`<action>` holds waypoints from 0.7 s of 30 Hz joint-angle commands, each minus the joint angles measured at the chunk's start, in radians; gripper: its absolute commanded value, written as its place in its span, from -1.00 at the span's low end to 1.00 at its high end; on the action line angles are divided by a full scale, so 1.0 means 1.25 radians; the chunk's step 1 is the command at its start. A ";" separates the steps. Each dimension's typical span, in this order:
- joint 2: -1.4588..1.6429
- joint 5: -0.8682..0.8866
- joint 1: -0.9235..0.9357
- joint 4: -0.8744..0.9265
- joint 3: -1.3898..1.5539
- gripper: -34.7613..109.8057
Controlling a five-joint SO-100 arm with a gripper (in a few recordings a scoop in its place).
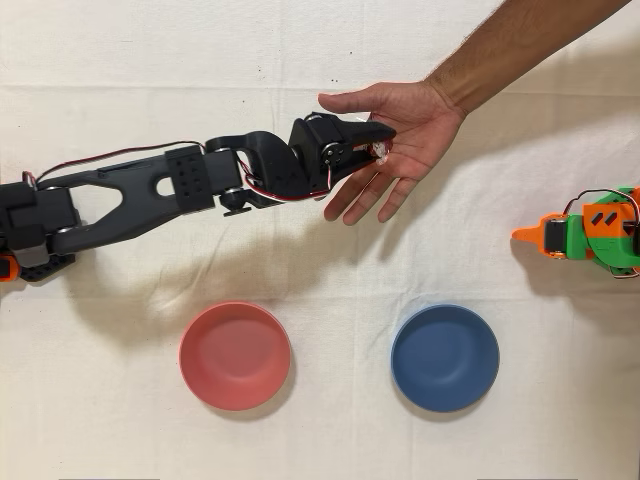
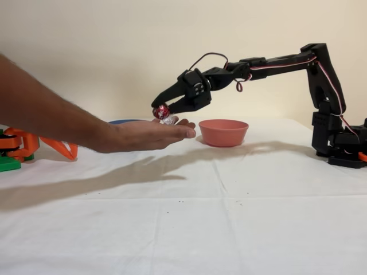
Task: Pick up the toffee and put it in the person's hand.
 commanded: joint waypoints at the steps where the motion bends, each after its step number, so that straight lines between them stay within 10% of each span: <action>1: 0.022 -0.026 -0.006 -0.025 -0.076 -0.44; 21: 0.063 -0.007 -0.002 0.072 -0.037 -0.16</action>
